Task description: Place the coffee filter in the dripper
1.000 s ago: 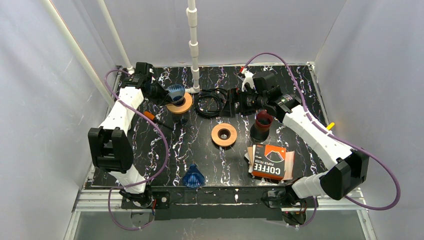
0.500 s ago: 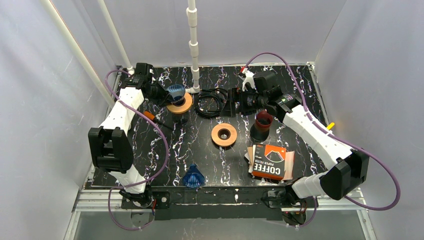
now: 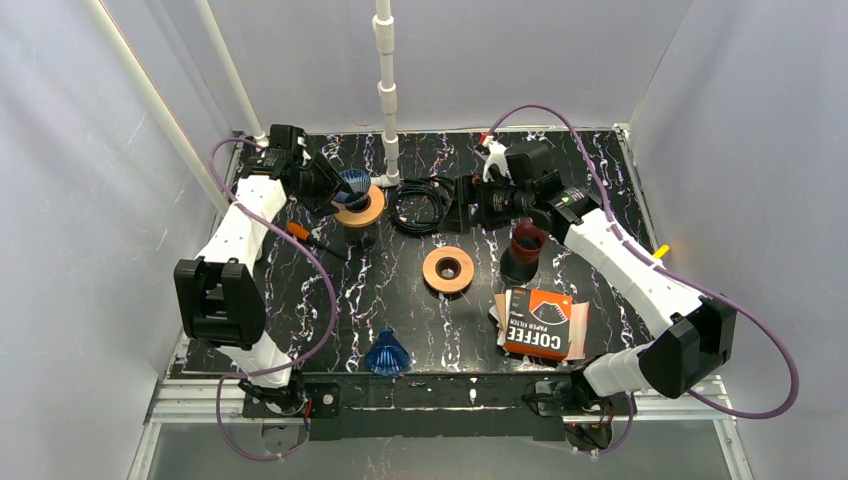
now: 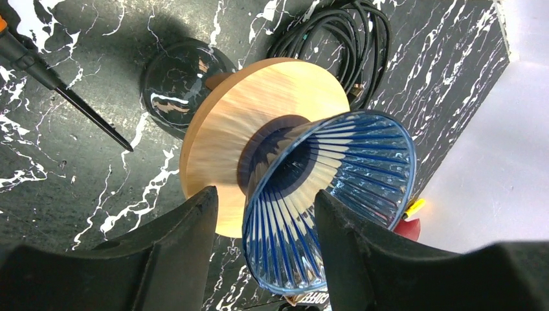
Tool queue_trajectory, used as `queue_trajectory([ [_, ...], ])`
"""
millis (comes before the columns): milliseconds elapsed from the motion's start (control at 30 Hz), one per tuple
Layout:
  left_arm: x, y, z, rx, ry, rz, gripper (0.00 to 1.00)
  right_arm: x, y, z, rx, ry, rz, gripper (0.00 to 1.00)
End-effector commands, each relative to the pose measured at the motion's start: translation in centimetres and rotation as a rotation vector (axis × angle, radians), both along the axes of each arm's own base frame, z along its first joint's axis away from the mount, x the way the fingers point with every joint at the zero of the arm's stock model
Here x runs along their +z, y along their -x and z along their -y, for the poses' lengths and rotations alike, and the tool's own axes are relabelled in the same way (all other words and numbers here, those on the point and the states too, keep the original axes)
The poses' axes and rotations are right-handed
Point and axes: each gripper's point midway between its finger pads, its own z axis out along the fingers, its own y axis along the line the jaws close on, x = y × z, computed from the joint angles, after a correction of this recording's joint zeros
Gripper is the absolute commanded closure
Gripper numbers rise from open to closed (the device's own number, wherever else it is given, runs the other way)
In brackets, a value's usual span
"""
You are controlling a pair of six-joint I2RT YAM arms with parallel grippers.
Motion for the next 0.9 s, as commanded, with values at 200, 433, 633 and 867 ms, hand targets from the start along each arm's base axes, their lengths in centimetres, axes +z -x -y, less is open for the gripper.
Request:
queue_trajectory([
  [200,3.9,2.2,-0.2,-0.029,0.001,0.071,0.41,2.7,-2.1,-2.3,0.039,-0.089,0.063,0.02],
  [433,4.0,3.4,-1.1,-0.029,-0.051,0.059,0.39,2.8,-4.3,-4.7,0.057,-0.133,0.045,0.02],
  [633,4.0,4.4,-2.0,-0.044,-0.112,0.054,0.36,2.7,-6.1,-8.4,0.096,-0.152,0.047,0.02],
  [867,3.8,5.0,-2.4,-0.056,-0.139,0.041,0.35,2.3,-9.0,-12.5,0.102,-0.165,0.034,0.02],
])
